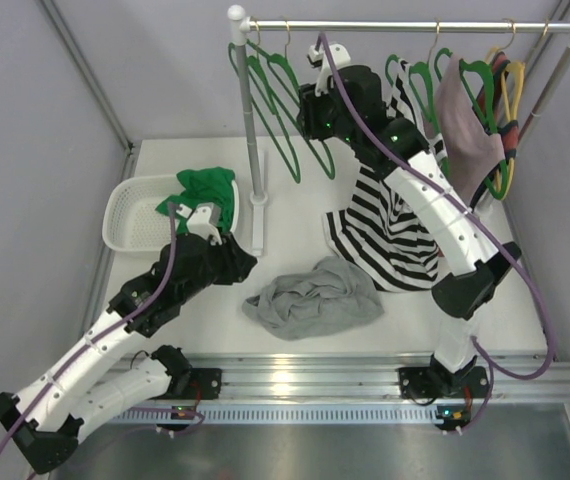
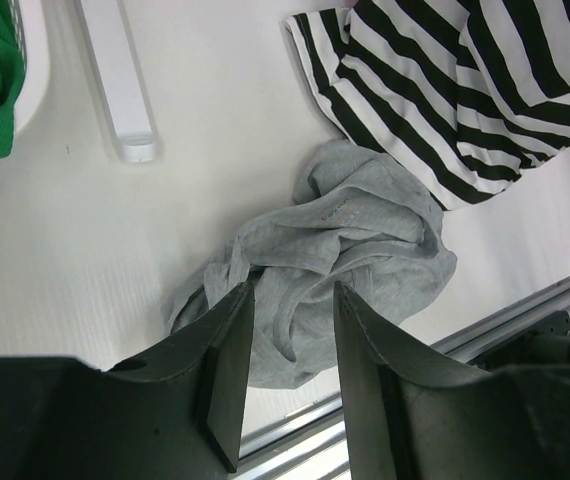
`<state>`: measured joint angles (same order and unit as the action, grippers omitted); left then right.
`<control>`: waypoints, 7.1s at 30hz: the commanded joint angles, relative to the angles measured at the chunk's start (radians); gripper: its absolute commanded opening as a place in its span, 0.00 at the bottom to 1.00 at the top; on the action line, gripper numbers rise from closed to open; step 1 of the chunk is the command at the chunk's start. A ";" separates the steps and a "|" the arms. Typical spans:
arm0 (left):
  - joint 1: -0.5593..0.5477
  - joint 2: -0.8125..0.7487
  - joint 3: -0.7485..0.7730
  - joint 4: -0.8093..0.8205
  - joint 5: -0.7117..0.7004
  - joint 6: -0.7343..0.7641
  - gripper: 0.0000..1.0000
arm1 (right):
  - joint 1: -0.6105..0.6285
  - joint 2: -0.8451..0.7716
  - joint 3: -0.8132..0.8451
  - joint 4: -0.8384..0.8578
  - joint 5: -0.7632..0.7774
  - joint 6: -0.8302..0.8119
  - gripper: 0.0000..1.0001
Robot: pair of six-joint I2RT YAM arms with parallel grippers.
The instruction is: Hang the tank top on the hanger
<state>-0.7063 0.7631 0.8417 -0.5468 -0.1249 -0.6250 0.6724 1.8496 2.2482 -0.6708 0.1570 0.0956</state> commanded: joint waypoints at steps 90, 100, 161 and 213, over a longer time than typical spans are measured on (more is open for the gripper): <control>-0.325 0.444 -0.050 -0.034 -0.305 -0.443 0.41 | 0.075 -1.195 -1.239 -0.124 -0.204 0.257 0.00; -0.323 0.479 -0.055 -0.021 -0.298 -0.458 0.40 | 0.075 -1.191 -1.224 -0.173 -0.206 0.237 0.00; -0.325 0.352 0.103 -0.142 -0.302 -0.260 0.00 | 0.075 -1.240 -1.487 -0.012 -0.556 0.251 0.00; -0.363 0.315 0.252 -0.384 -0.295 -0.127 0.00 | 0.282 -1.181 -1.722 0.497 -0.419 0.302 0.00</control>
<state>-1.0630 1.0889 1.0657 -0.9096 -0.4126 -0.7639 0.9409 0.6571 0.5228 -0.3286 -0.2947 0.3920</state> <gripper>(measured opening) 0.012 0.032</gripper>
